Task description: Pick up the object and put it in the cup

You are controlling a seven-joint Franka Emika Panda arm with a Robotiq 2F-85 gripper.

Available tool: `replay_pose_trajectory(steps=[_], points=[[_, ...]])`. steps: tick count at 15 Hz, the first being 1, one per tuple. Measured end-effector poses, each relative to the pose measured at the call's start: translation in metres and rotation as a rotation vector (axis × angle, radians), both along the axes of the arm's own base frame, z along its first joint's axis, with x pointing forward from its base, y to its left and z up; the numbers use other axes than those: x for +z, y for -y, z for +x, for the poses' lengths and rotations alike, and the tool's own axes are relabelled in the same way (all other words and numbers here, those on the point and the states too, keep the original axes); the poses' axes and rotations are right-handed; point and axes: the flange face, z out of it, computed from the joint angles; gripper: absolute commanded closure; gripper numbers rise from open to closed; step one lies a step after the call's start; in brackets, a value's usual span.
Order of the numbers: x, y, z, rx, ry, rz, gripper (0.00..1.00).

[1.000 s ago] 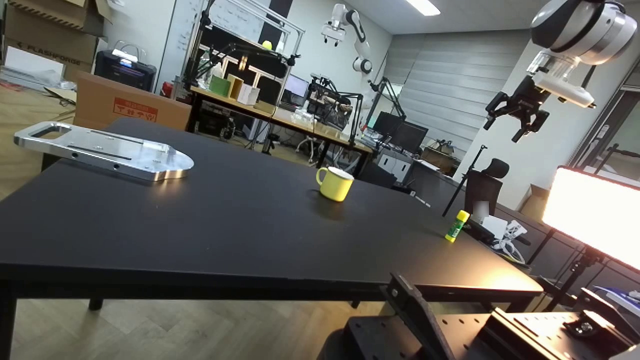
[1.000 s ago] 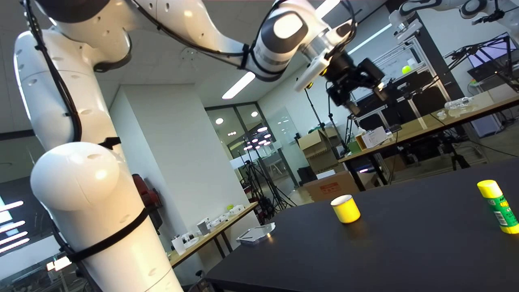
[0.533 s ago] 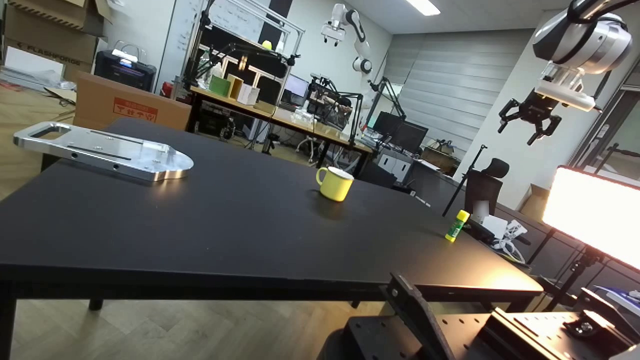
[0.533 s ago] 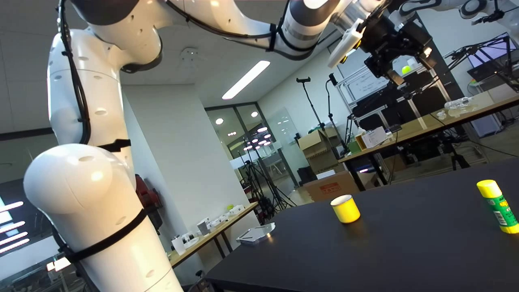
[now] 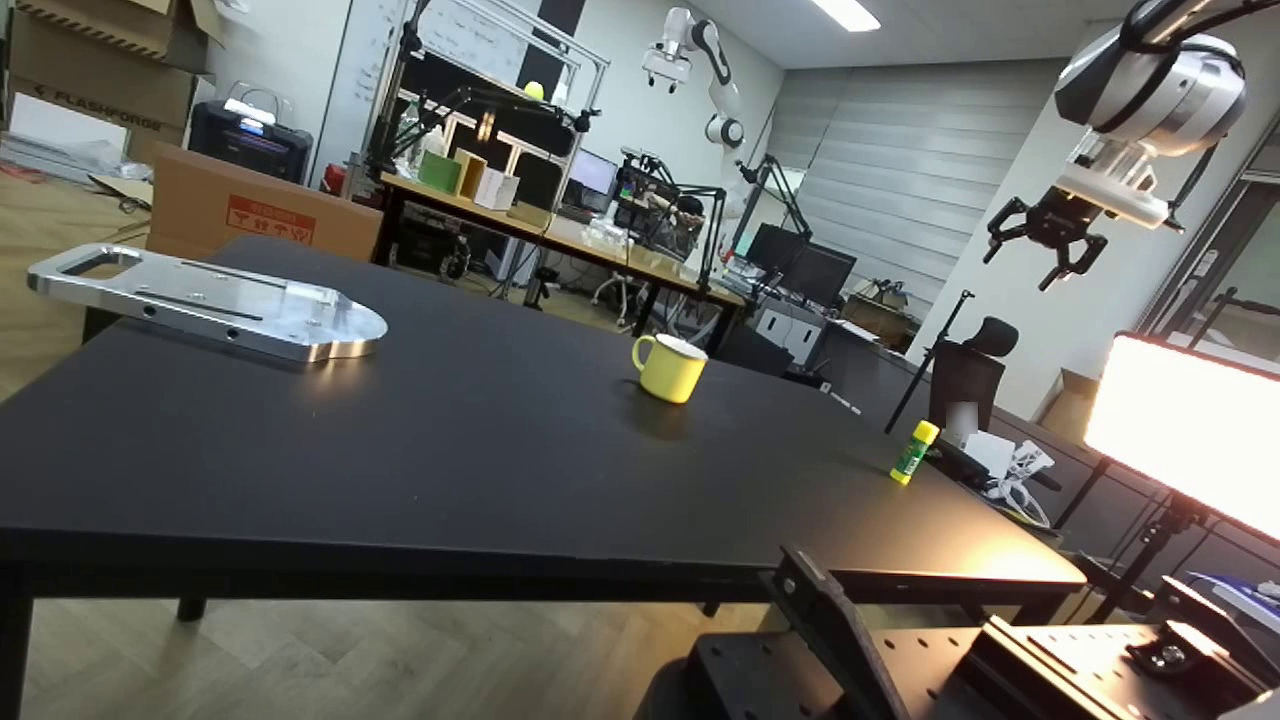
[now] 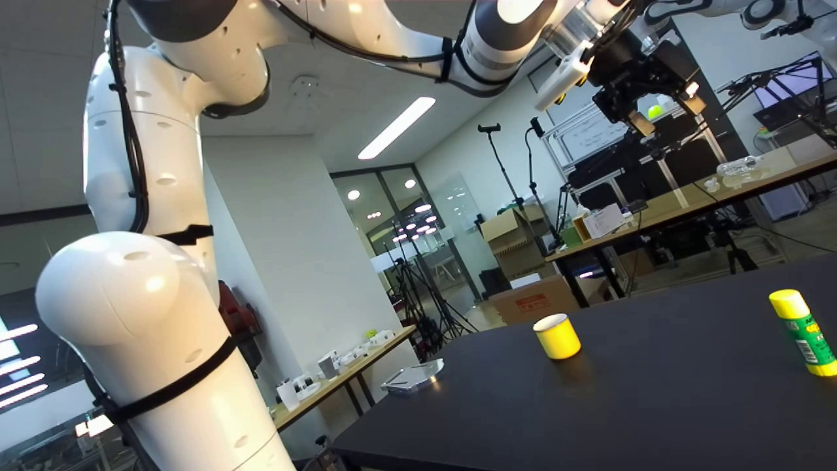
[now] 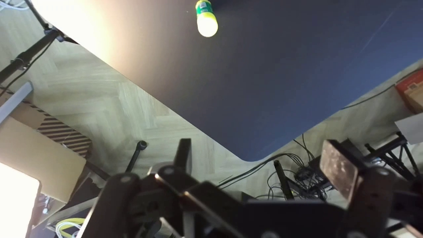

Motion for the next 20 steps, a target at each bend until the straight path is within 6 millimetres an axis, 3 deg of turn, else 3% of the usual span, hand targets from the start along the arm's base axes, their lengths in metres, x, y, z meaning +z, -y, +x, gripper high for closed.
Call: replay_pose_trajectory(steps=[3,5,13,20], points=[[-0.003,0.000,0.015,-0.034,0.059,0.033,0.00],[-0.018,0.002,0.024,-0.041,0.042,0.029,0.00],[-0.146,0.020,0.030,-0.098,-0.098,0.021,0.00],[-0.229,0.019,0.031,-0.146,-0.170,0.047,0.00]])
